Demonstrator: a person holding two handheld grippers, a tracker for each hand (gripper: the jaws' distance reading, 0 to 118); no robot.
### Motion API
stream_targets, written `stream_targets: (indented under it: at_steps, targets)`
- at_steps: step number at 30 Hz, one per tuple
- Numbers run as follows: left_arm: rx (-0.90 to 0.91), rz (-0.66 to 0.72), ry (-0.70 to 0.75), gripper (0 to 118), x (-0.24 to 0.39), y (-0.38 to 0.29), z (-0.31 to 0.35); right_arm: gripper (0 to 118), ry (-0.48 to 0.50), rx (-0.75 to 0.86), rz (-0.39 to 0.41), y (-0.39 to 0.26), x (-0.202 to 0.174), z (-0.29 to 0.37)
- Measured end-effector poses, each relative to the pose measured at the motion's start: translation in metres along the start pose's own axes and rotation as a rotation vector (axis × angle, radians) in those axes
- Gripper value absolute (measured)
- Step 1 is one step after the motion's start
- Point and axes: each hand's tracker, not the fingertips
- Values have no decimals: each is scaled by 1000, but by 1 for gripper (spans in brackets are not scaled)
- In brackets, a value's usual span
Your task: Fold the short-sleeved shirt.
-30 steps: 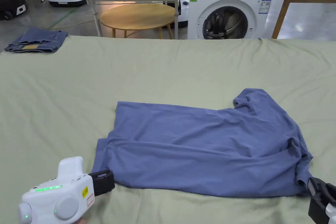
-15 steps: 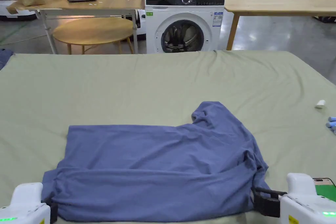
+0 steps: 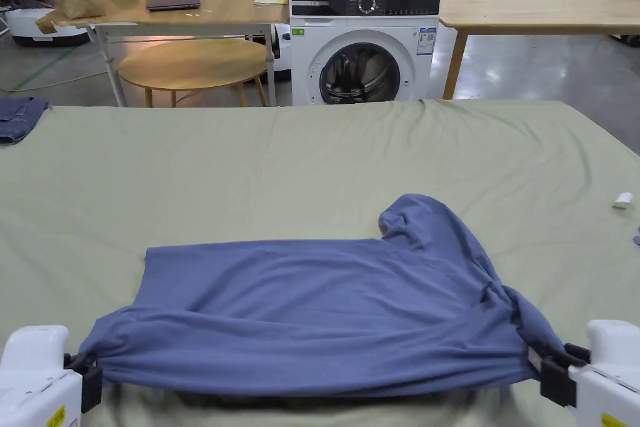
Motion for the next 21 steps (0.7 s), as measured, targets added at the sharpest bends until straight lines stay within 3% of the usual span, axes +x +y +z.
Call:
stream_targets:
  at_steps: [6, 12, 13, 14, 15, 16, 17, 18, 21]
  targets:
    - [11, 18, -16, 1, -11, -28, 53, 10, 15, 8, 9, -23, -1, 57]
    - [-117, 104, -36, 1, -17, -103, 25, 11, -53, -130, -35, -90, 7, 28]
    - [-104, 106, -34, 1, -17, -112, 22, 14, -56, -129, -37, -100, 9, 21]
    - [-92, 112, -19, 2, -16, -114, 24, 30, -62, -121, -50, -103, 9, 21]
    - [-87, 115, -8, 19, -17, -114, 24, 77, -74, -108, -90, -101, 8, 24]
    - [-58, 106, 22, 49, -15, -108, 31, 109, -68, -112, -88, -94, 6, 30]
    - [-12, 95, 30, 86, -14, -102, 38, 118, -40, -72, -100, -88, 2, 36]
    - [40, 89, 32, 110, -10, -92, 45, 117, -39, 28, -76, -77, -7, 47]
    - [200, 3, 2, 111, 14, -56, 59, 117, -17, 139, 19, -38, -37, 58]
